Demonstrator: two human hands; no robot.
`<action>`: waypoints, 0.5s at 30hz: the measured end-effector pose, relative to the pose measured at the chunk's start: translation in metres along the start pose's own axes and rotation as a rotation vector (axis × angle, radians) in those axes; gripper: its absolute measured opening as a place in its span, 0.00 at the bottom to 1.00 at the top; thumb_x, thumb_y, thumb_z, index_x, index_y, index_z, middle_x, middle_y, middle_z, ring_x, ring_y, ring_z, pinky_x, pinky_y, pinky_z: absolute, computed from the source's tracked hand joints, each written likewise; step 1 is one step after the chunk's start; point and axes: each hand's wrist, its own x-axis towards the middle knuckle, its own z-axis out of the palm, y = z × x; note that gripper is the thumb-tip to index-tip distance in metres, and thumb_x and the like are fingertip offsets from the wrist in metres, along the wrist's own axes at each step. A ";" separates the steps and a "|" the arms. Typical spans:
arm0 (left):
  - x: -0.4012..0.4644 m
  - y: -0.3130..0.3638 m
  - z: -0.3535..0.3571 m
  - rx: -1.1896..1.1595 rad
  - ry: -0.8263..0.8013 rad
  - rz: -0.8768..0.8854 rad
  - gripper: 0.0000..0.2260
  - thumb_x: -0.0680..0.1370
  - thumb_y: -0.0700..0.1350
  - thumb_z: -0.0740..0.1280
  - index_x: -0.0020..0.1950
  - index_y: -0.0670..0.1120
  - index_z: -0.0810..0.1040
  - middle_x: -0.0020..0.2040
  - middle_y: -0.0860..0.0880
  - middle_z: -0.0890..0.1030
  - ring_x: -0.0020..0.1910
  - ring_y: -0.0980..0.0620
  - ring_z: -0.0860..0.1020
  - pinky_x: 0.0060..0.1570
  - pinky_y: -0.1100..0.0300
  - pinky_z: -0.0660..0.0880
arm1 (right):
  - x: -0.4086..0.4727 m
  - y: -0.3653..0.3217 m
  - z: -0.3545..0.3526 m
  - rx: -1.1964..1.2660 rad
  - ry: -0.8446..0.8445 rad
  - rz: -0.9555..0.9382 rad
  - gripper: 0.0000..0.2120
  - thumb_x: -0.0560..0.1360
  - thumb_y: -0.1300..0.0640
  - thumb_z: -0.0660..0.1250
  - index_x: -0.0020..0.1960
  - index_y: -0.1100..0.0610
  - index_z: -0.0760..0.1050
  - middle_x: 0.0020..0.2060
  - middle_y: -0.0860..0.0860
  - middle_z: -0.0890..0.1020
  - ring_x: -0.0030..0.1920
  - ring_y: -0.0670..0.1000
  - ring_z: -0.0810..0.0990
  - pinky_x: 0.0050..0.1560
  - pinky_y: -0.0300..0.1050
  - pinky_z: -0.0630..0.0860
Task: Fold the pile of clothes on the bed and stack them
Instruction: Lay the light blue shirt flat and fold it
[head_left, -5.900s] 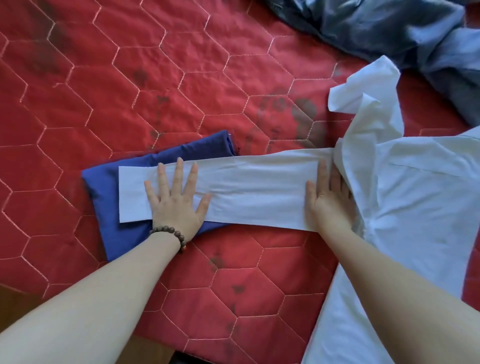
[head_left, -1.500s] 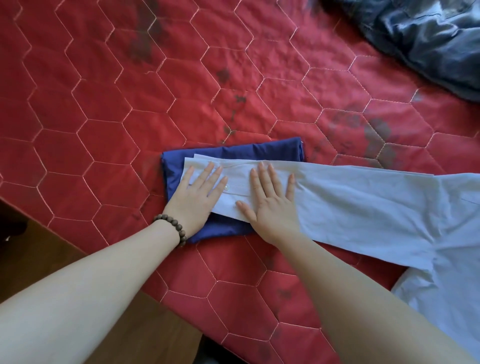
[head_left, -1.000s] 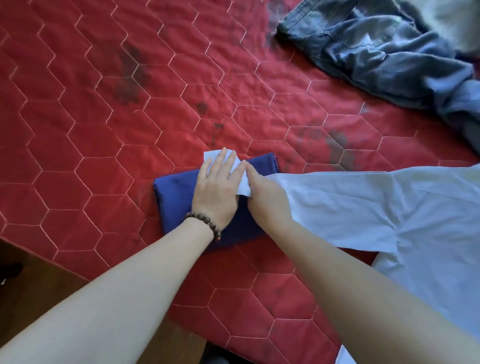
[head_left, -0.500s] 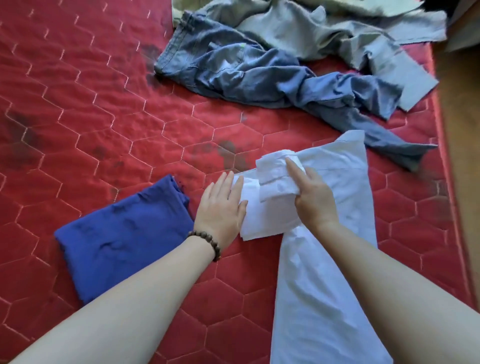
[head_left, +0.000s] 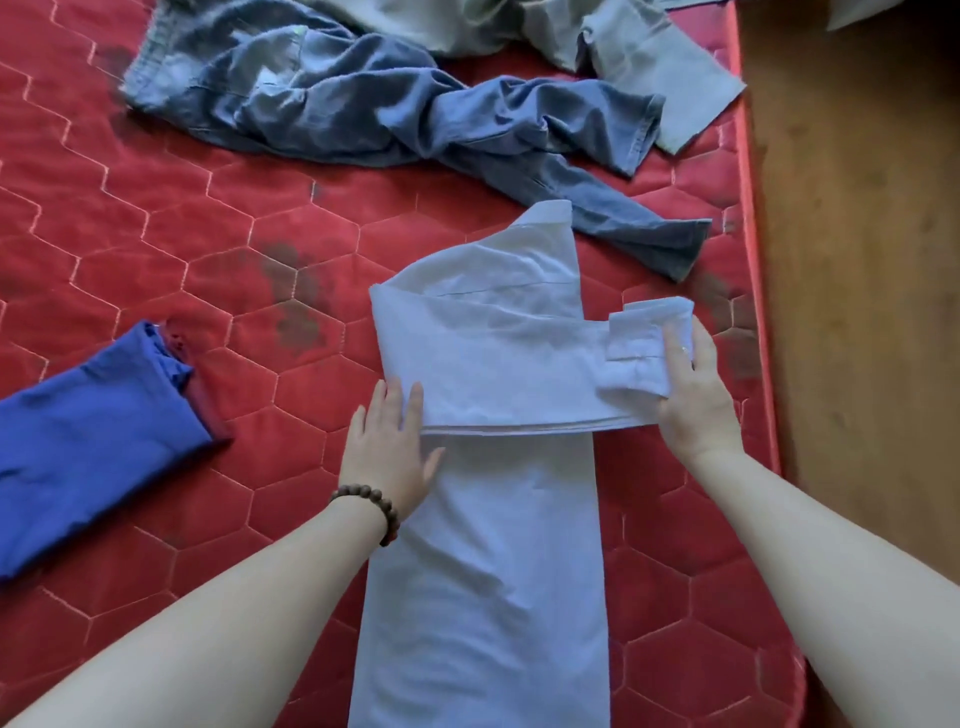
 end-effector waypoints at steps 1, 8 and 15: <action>0.002 0.008 0.003 0.015 -0.021 -0.009 0.37 0.79 0.61 0.55 0.79 0.45 0.42 0.79 0.41 0.47 0.78 0.43 0.45 0.74 0.49 0.52 | 0.000 0.012 0.000 -0.014 -0.011 0.002 0.33 0.76 0.68 0.61 0.78 0.55 0.55 0.78 0.54 0.51 0.63 0.66 0.72 0.52 0.55 0.74; 0.012 0.038 0.014 0.026 -0.074 0.016 0.37 0.80 0.54 0.60 0.79 0.44 0.40 0.79 0.40 0.42 0.78 0.42 0.42 0.76 0.49 0.46 | -0.013 0.070 0.018 -0.318 -0.256 0.110 0.42 0.77 0.38 0.60 0.78 0.62 0.47 0.77 0.62 0.41 0.78 0.60 0.44 0.76 0.57 0.46; 0.024 0.028 0.024 0.062 -0.025 0.022 0.35 0.78 0.46 0.61 0.79 0.43 0.45 0.79 0.40 0.45 0.78 0.43 0.44 0.75 0.46 0.45 | 0.005 0.018 0.041 -0.173 -0.140 -0.134 0.34 0.76 0.43 0.65 0.75 0.60 0.62 0.77 0.61 0.51 0.78 0.59 0.49 0.75 0.61 0.46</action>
